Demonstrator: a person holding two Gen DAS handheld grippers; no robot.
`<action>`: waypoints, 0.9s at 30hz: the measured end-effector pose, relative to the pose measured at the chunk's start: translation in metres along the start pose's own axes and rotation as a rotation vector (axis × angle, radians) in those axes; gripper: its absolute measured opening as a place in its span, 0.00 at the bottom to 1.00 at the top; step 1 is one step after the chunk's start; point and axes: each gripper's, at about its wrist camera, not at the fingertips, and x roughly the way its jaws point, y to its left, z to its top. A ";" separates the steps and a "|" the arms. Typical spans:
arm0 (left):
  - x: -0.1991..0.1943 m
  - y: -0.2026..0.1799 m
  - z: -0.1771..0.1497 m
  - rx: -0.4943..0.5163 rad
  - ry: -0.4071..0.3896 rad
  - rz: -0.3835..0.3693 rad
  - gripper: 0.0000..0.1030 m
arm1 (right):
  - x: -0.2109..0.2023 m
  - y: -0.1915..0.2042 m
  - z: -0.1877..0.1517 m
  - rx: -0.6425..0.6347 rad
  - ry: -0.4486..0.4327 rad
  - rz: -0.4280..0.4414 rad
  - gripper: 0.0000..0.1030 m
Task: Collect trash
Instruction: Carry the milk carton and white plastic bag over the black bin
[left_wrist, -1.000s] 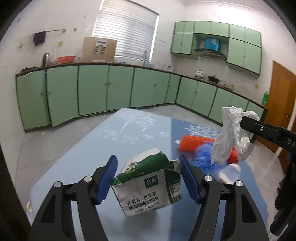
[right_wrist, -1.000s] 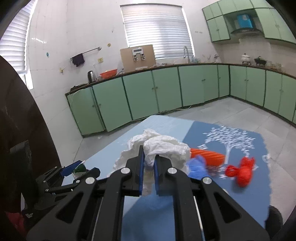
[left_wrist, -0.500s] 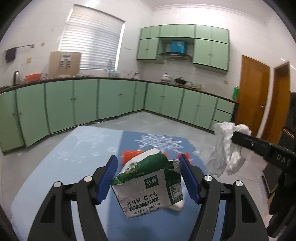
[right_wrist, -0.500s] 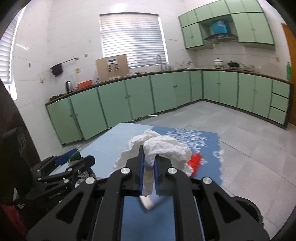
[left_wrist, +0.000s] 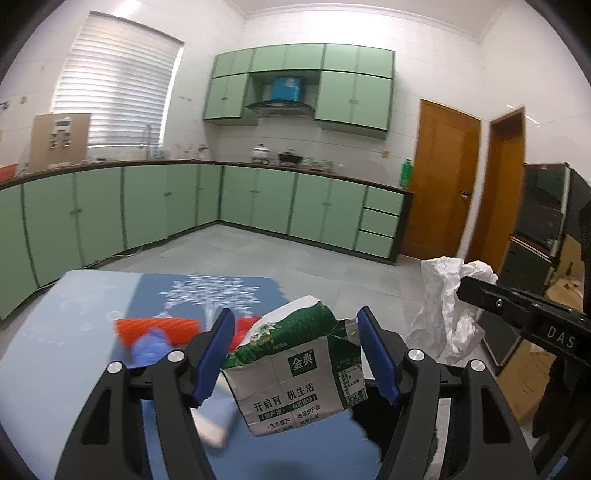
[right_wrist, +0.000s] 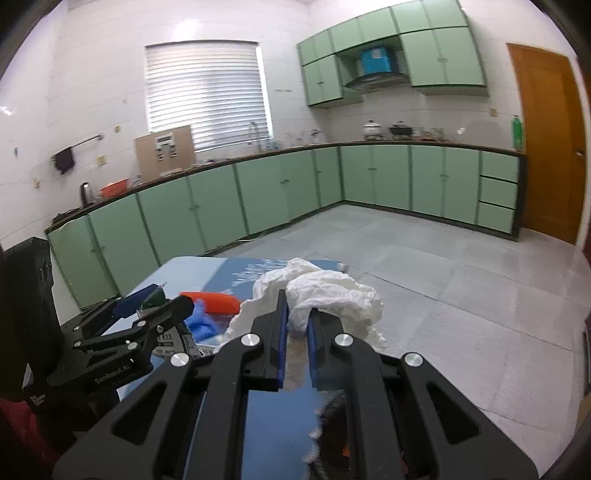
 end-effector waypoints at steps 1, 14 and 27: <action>0.004 -0.006 0.000 0.002 0.002 -0.012 0.65 | -0.002 -0.008 -0.003 0.012 0.004 -0.011 0.08; 0.061 -0.079 -0.014 0.039 0.050 -0.140 0.65 | -0.008 -0.085 -0.042 0.113 0.063 -0.128 0.08; 0.119 -0.107 -0.042 0.064 0.134 -0.152 0.65 | 0.028 -0.126 -0.077 0.167 0.148 -0.196 0.08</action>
